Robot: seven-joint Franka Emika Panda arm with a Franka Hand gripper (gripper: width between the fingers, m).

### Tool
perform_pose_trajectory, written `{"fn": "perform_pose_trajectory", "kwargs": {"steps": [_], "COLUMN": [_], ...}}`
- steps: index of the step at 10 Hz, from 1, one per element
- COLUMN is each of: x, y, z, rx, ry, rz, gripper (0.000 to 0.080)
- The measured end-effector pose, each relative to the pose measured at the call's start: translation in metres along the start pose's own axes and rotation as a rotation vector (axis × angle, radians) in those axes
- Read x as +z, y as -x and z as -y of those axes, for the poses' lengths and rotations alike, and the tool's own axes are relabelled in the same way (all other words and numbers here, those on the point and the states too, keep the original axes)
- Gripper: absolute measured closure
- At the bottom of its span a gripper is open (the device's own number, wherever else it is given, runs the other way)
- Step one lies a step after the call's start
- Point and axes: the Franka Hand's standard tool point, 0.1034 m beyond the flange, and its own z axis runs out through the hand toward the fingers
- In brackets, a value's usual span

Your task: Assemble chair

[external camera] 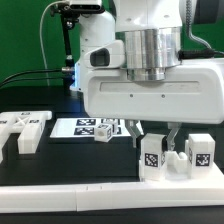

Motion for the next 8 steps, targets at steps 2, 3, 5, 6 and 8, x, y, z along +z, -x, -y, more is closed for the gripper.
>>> {"fn": "perform_pose_trajectory", "kwargs": {"steps": [2,3,5,6,8], "x": [0.0005,0.0006,0.0002,0.0,0.0009], "y": [0.0006,-0.0003,-0.0012,-0.0015,-0.001], "z": [0.0003,0.0012,0.0005,-0.0002,-0.0002], "rx": [0.469,0.67,1.016,1.103,1.113], "ry": [0.016,0.031,0.024,0.023,0.023], "rz": [-0.007,0.003,0.024,0.027,0.028], "gripper": [0.0516,0.0516,0.0516,0.0515,0.0515]}}
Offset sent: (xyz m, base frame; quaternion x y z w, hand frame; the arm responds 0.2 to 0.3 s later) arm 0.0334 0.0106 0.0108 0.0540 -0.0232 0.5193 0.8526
